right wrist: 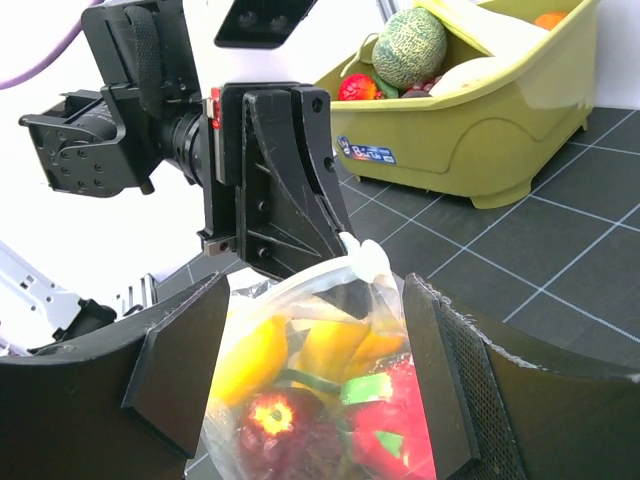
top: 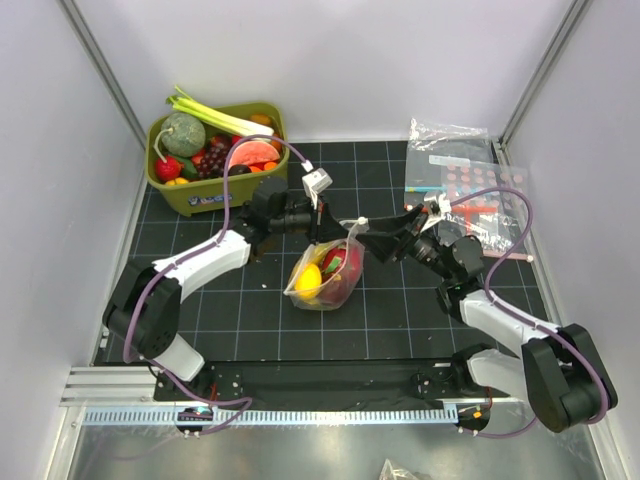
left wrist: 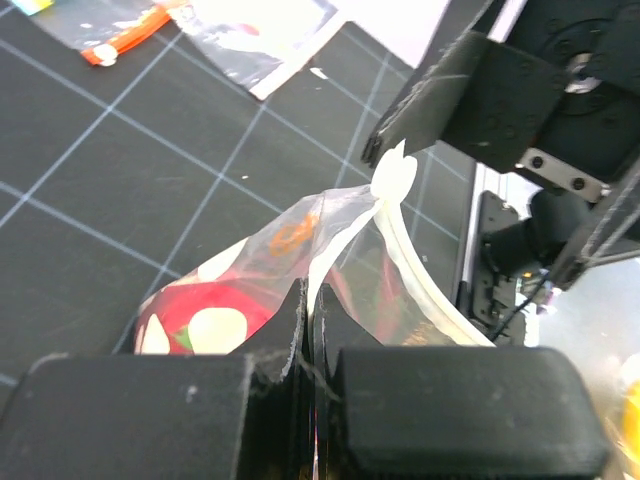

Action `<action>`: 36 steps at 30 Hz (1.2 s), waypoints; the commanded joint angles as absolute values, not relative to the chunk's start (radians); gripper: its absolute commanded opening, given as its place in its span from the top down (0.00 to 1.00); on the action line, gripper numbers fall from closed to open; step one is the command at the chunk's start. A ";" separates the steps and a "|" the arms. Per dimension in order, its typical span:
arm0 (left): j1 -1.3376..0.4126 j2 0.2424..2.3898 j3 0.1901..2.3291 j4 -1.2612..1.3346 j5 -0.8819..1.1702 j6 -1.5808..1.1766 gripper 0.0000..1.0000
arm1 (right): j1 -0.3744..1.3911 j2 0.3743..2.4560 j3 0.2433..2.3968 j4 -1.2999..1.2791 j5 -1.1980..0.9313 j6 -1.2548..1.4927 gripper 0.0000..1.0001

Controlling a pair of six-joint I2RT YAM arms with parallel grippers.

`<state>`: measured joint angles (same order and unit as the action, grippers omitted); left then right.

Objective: Place the food in the zip-top bag and seal the zipper
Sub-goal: Zip the zipper food storage bag at the center of the board.

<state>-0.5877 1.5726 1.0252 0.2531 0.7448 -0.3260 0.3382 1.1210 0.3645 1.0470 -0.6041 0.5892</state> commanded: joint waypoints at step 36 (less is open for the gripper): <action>-0.597 1.460 1.003 0.255 0.643 -0.290 0.93 | 0.324 1.315 0.517 1.104 -0.670 0.571 0.81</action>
